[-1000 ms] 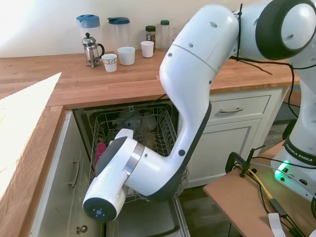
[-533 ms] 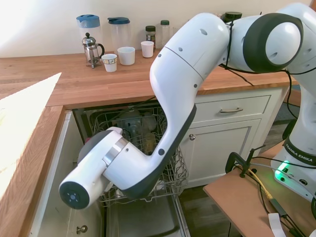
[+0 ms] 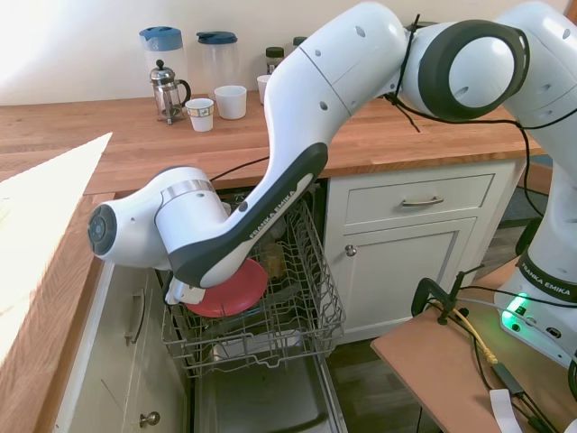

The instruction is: Put the plate in the dishwasher

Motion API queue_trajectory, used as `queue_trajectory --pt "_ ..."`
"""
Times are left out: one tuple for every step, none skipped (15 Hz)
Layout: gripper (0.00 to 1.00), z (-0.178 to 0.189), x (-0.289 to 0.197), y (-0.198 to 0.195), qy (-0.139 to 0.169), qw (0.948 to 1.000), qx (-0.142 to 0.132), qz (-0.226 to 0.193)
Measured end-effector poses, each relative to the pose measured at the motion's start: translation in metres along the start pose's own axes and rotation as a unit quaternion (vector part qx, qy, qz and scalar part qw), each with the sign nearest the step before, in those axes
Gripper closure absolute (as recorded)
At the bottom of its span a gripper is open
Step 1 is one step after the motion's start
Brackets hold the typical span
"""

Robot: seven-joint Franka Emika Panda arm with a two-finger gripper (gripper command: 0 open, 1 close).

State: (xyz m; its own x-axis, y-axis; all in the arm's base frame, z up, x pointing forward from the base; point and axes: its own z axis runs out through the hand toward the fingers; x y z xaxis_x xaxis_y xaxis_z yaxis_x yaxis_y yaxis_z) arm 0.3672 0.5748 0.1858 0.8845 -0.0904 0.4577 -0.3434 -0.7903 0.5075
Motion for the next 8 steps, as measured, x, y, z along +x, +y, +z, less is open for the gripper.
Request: queue_trajectory --pt "0.0 -0.004 0.008 0.005 -0.02 0.9998 0.0 -0.003" --pt "0.0 -0.011 0.017 0.013 -0.04 0.9992 0.003 -0.007" --pt "0.0 -0.022 0.028 0.022 -0.062 0.998 0.007 -0.01" --pt "0.0 -0.034 0.042 0.035 -0.085 0.9963 0.01 -0.008" --pt "0.0 -0.047 0.057 0.051 -0.111 0.9937 0.013 -0.003" --pt "0.0 -0.062 0.076 0.071 -0.14 0.9899 0.019 0.007" --pt "0.0 -0.077 0.101 0.095 -0.168 0.9851 0.027 0.022" --pt "0.0 -0.088 0.13 0.121 -0.196 0.9791 0.038 0.037"
